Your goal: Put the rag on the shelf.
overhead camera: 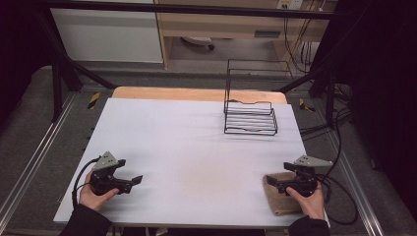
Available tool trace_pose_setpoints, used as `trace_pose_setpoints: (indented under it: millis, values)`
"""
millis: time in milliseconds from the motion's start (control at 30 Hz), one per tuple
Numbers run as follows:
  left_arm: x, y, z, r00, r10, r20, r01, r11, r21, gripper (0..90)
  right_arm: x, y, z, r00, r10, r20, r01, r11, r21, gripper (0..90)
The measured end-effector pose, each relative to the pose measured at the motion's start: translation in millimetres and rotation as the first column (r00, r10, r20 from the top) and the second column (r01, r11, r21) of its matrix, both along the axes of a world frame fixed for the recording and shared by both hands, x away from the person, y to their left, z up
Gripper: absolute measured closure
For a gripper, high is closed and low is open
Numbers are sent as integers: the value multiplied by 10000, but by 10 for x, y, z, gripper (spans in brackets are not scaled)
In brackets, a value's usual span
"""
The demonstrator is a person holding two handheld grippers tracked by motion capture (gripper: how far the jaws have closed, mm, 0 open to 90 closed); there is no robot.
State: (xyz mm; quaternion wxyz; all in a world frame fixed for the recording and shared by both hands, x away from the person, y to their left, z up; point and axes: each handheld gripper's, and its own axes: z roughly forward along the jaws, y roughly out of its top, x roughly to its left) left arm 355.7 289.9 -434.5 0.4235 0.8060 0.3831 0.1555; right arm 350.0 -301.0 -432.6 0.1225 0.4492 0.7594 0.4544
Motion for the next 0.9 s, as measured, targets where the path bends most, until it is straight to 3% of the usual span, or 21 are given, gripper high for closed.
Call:
trace_pose_setpoints:
  millis: [367, 633, 900]
  values:
    - [-8, -1, -6, 10000, -35, 19, 35, 9999, 121, 70, -4, 58, 38, 10000, -47, -19, 46, 9995, -308, 25]
    - [-9, 1, -11, 10000, -20, 22, 20, 9999, 168, 71, -8, 175, 98, 9998, -182, -10, 181, 9976, -665, 102]
    - [-9, -2, -7, 10000, 29, 48, -30, 9998, 211, 75, -8, 331, 61, 9993, 40, -377, -90, 9910, -1339, 336]
